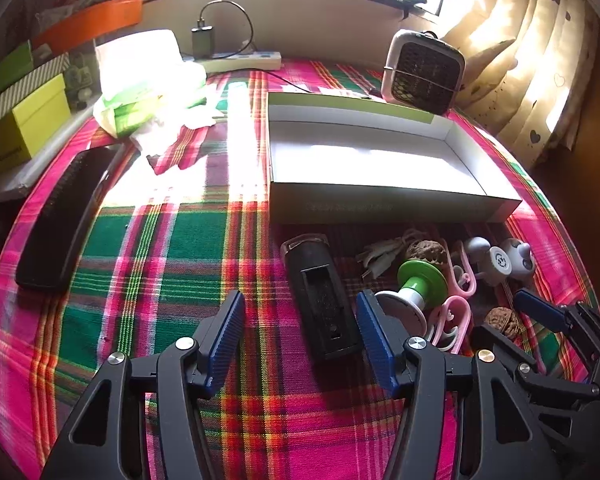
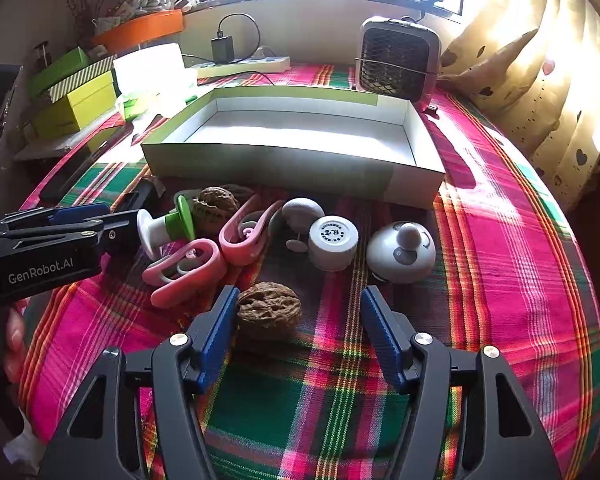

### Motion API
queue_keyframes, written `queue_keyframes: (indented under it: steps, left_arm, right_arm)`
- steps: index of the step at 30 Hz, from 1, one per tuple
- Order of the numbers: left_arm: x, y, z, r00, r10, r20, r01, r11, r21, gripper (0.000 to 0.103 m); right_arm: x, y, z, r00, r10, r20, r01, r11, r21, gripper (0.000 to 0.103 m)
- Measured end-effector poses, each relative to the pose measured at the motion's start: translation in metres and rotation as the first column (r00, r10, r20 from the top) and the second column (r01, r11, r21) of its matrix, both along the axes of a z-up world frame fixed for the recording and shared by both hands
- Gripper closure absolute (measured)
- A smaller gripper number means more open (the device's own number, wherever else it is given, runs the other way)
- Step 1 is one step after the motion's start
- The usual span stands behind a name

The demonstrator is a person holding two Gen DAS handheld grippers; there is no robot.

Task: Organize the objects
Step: 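Grasp the black rectangular device with the left tool while the right tool grasps the walnut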

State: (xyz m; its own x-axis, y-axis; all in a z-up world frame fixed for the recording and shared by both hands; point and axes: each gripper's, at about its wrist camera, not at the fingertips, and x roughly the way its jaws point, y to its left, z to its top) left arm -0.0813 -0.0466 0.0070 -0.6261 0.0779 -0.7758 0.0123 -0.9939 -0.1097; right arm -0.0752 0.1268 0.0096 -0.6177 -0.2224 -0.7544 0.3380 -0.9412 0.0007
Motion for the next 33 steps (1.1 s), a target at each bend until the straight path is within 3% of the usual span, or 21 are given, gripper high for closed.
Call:
queue_keyframes:
  steps: [11,15,23,33]
  left_arm:
    - [-0.0015,-0.0018,-0.0002,1.0,0.012,-0.004,-0.012,1.0,-0.021,0.063]
    - [-0.0022,-0.0015,0.0001,1.0,0.006,-0.001,-0.006,1.0,-0.022,0.076]
    - [-0.0025,0.0003,0.0002,1.0,0.004,0.0,-0.004,1.0,-0.026,0.078]
    - [-0.0019,0.0012,0.0001,1.0,0.002,0.003,-0.002,1.0,-0.021,0.078]
  right_arm:
    - [0.0017,0.0012,0.0009,1.0,0.001,-0.011,-0.002,1.0,-0.006,0.056]
    - [0.0025,0.0018,0.001,1.0,0.006,-0.014,-0.006,1.0,-0.008,0.061]
    - [0.0033,0.0037,0.0014,1.0,0.008,-0.015,-0.009,1.0,-0.009,0.071]
    - [0.0015,0.0049,0.0027,1.0,0.014,-0.013,-0.014,1.0,-0.007,0.071]
